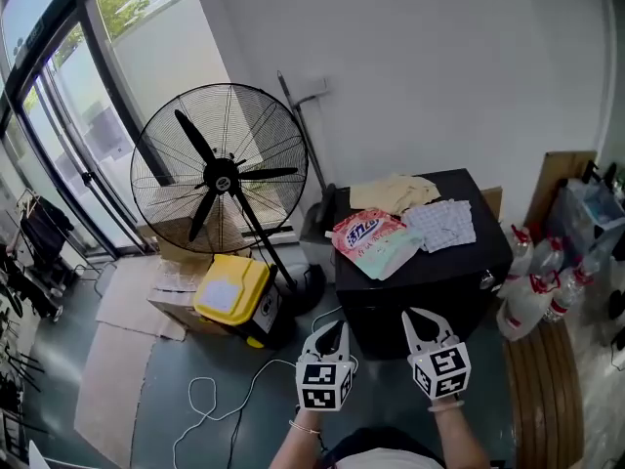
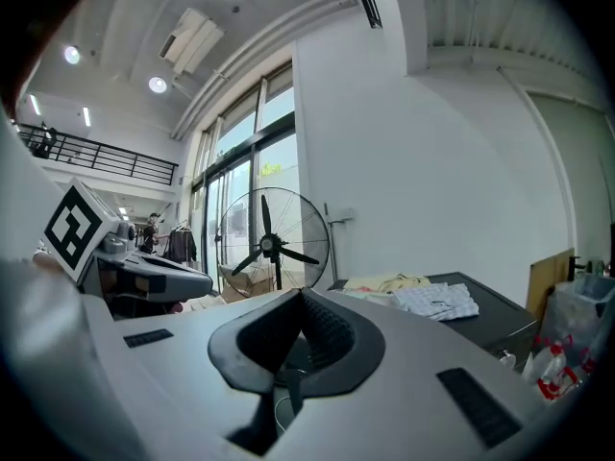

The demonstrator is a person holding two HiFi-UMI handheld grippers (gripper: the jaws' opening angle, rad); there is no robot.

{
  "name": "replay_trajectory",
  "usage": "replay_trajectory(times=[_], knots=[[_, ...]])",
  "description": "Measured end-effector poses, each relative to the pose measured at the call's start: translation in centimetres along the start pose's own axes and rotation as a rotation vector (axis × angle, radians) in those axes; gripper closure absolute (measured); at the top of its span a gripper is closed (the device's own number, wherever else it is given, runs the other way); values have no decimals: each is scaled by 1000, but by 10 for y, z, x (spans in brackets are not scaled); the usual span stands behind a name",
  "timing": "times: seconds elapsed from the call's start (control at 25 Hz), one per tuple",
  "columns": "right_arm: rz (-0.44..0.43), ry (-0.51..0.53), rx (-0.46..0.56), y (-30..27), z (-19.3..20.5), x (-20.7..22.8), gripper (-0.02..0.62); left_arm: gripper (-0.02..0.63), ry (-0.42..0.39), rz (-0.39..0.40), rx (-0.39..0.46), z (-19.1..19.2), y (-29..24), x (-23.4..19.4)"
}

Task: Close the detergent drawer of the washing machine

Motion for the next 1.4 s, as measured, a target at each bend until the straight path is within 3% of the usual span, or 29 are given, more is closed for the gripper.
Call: replay_trajectory(times=[0.56,1.4], knots=[[37,31,11,4,-22,-32,569,589,-22,60,84,-27,24,-20],[124,65,24,3,-32,-79,569,588,-7,122,114,-22,47,-56]])
Point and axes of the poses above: the fingertips, and each gripper's own axes: y backward along the fingers, x to its right, z out of its underside, the point moved 5 cm from there along y, backward along the fingers, and after that the axes turned 4 degrees about -x, right-handed, at the moved point
